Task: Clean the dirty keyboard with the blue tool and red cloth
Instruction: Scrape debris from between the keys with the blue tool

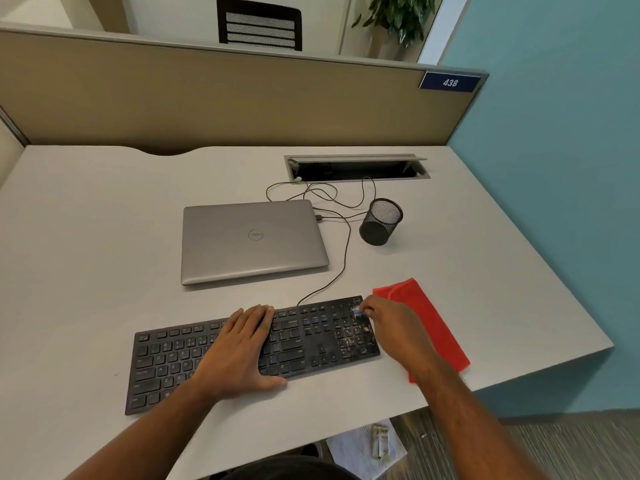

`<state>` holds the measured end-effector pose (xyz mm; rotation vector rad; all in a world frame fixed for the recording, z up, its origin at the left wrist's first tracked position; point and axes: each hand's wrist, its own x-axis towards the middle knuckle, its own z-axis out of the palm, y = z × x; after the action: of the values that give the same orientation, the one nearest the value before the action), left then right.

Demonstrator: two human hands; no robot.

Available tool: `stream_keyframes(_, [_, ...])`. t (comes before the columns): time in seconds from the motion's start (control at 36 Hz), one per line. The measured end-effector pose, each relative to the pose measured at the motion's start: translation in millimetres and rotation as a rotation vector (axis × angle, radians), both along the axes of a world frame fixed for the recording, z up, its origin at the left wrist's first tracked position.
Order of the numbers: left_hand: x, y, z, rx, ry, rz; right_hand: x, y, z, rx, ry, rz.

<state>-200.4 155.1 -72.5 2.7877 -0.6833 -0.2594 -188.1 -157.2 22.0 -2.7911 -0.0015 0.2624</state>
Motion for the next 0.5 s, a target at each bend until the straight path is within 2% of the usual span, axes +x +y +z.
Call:
stream_keyframes(0.17, [0, 1, -1, -0.014, -0.006, -0.009, 0, 2, 0, 0.017, 0.099, 0.018])
stream_keyframes(0.33, [0, 1, -1, -0.018, -0.024, -0.004, 7, 0, -2, 0.119, -0.009, -0.155])
stream_keyframes(0.5, [-1, 0, 0, -0.027, -0.009, -0.006, 7, 0, -3, 0.100, 0.157, -0.122])
